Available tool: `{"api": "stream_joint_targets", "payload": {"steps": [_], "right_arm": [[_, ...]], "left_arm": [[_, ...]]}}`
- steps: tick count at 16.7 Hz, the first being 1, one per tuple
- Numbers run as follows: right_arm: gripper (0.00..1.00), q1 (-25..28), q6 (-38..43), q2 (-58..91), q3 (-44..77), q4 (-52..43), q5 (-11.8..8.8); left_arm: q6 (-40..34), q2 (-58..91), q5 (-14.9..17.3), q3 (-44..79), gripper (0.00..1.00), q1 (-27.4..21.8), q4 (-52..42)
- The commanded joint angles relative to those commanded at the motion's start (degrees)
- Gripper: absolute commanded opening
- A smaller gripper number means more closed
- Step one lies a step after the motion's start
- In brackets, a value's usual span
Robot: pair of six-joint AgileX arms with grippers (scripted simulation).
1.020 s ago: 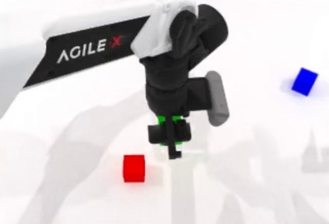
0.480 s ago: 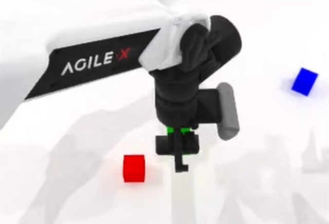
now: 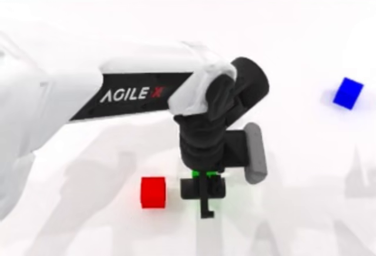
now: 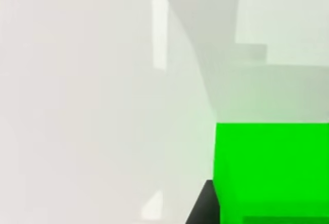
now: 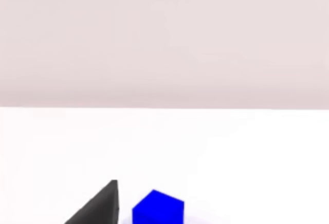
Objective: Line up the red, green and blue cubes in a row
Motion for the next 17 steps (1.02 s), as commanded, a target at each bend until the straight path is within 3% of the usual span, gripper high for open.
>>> {"api": "stream_joint_targets", "payload": {"steps": [3, 16, 17], "right_arm": [[1.0, 0.0, 0.0, 0.0, 0.0, 0.0, 0.0], [1.0, 0.0, 0.0, 0.0, 0.0, 0.0, 0.0], [1.0, 0.0, 0.0, 0.0, 0.0, 0.0, 0.0]], "left_arm": [[0.0, 0.0, 0.0, 0.0, 0.0, 0.0, 0.0], [0.0, 0.0, 0.0, 0.0, 0.98, 0.0, 0.0], [0.0, 0.0, 0.0, 0.0, 1.0, 0.0, 0.0]]}}
